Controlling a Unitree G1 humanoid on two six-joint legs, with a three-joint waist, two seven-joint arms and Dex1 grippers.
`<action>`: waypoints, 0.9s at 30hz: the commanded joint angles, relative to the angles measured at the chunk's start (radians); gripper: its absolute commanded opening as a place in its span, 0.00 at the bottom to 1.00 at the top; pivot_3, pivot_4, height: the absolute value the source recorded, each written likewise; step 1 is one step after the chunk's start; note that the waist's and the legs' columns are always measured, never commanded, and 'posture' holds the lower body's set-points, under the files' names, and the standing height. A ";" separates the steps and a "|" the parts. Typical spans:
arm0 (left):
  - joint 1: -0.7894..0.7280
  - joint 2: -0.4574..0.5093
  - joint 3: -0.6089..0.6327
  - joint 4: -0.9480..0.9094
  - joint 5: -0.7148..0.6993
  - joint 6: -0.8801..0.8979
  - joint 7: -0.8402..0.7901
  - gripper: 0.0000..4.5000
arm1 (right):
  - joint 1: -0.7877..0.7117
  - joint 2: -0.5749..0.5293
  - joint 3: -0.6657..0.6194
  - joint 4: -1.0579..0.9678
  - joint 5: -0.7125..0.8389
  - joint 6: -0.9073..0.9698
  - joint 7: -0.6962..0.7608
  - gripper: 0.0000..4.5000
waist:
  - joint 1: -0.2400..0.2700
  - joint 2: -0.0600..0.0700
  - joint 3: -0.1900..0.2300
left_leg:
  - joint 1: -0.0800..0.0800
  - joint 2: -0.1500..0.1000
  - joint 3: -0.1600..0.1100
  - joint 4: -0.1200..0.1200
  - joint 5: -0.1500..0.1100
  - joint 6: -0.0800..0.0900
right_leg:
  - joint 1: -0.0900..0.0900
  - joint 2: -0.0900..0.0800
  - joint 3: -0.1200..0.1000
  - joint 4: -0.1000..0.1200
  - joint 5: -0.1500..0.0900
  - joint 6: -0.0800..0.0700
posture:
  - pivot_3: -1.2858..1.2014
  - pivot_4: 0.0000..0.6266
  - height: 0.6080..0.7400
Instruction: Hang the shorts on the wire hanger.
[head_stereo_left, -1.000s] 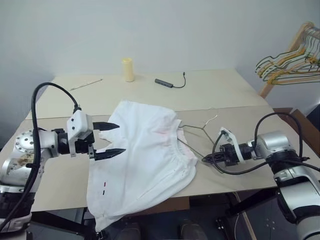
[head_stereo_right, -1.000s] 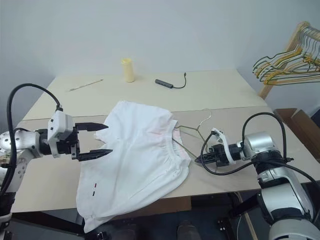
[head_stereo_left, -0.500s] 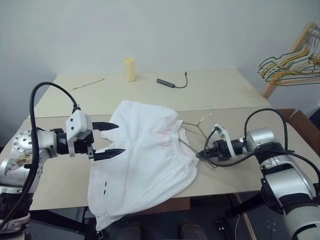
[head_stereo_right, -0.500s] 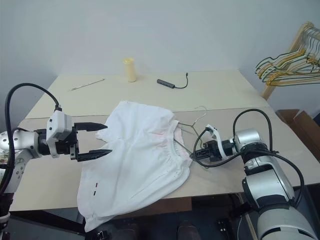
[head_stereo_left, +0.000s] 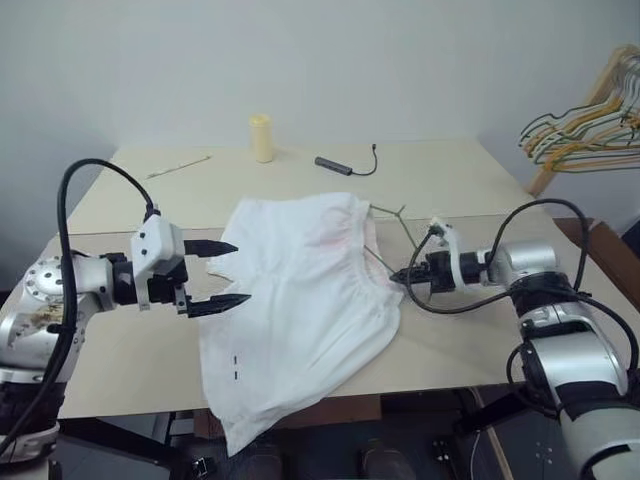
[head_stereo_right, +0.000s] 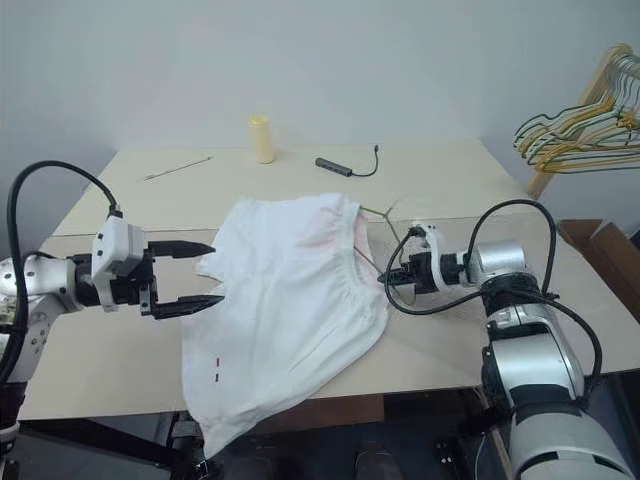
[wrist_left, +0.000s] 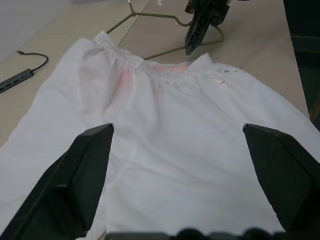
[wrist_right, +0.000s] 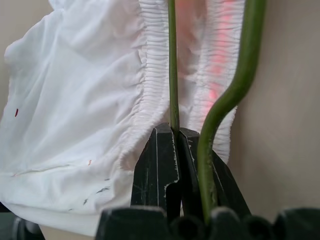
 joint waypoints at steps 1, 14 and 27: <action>-0.079 0.020 0.001 0.061 0.024 -0.043 -0.023 1.00 | 0.040 -0.044 -0.009 -0.329 0.008 -0.040 -0.024 0.00 | -0.003 0.000 0.000 | 0.000 0.000 0.000 0.000 0.000 0.000 | 0.000 0.000 0.000 0.000 0.000 0.000 | 0.51 0.01 1.00; -0.596 0.108 -0.150 0.530 0.186 -0.323 -0.374 1.00 | 0.031 -0.052 0.177 -0.675 -0.114 -0.184 -0.085 0.00 | -0.045 0.000 0.000 | -0.002 0.000 0.002 0.001 0.000 0.000 | -0.002 0.000 0.000 -0.001 0.000 0.000 | 0.49 0.00 1.00; -0.811 -0.107 -0.448 0.950 0.414 -0.626 -0.407 0.96 | -0.018 -0.059 0.214 -0.708 -0.120 -0.221 -0.011 0.00 | -0.062 0.000 0.000 | -0.005 0.000 0.001 0.003 0.000 0.000 | -0.005 0.000 0.000 0.001 0.000 0.001 | 0.48 0.00 1.00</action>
